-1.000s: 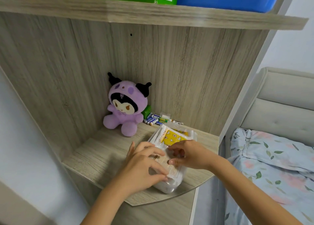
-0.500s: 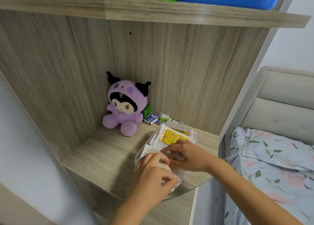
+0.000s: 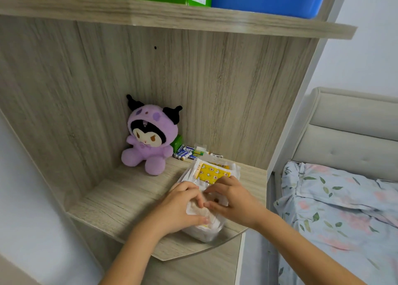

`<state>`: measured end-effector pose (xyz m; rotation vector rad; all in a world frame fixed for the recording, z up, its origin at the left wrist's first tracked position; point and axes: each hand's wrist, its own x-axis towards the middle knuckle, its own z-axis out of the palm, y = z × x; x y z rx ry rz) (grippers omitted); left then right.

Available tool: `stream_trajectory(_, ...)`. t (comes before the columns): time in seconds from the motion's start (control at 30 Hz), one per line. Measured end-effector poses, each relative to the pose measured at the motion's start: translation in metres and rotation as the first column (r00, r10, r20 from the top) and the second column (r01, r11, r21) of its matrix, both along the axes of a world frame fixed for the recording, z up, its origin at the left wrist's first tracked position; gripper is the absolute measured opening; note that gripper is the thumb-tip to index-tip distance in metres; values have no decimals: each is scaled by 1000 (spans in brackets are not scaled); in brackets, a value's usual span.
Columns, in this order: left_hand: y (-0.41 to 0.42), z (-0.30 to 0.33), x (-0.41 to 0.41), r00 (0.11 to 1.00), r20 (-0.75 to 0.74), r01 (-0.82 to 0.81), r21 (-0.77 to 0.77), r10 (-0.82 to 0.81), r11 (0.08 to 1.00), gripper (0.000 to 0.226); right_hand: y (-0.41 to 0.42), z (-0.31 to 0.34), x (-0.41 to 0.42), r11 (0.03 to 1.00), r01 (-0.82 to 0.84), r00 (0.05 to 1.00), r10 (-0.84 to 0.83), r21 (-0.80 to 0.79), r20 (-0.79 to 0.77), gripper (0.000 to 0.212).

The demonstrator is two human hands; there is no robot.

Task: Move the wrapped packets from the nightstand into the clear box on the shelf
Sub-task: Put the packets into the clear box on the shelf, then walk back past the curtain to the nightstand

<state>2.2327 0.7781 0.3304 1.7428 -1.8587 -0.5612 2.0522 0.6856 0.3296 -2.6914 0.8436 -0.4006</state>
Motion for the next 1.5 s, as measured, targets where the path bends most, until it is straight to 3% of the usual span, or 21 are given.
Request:
stream_trajectory(0.17,9,4,7,996,92,32,-95,-23,995,15,15,9,-28,978,207,960,-205,11,192,27)
stream_trajectory(0.3,9,25,7,986,142,126,-265,-90,956,17,31,17,-61,905,423,903,-425,52,58,25)
stream_trajectory(0.4,5,38,-2,953,226,265,-294,-202,918,37,59,13,-82,820,568,823,-566,78,-46,33)
stream_trajectory(0.57,-8,28,-28,845,411,455,-217,-342,863,19,144,2,-132,606,795,582,-779,-39,-236,41)
stream_trajectory(0.67,-1,19,-84,747,395,628,-154,-536,763,22,214,-1,-169,442,894,398,-860,-75,-319,40)
stream_trajectory(0.77,25,6,-154,586,408,784,-69,-700,616,21,293,0,-206,251,960,191,-910,-122,-368,41)
stream_trajectory(0.97,111,-8,-283,273,500,955,-37,-822,294,22,446,5,-263,-96,974,-172,-906,-207,-388,49)
stream_trajectory(1.2,252,-8,-423,-5,523,998,53,-852,27,36,618,-2,-316,-403,910,-409,-824,-100,-392,46)
stream_trajectory(1.3,324,-12,-484,-97,518,994,95,-850,-55,34,697,0,-347,-530,848,-504,-793,-22,-342,41)
stream_trajectory(1.5,449,-18,-585,-168,448,982,3,-878,-187,27,822,3,-396,-694,720,-674,-695,-9,-250,36)
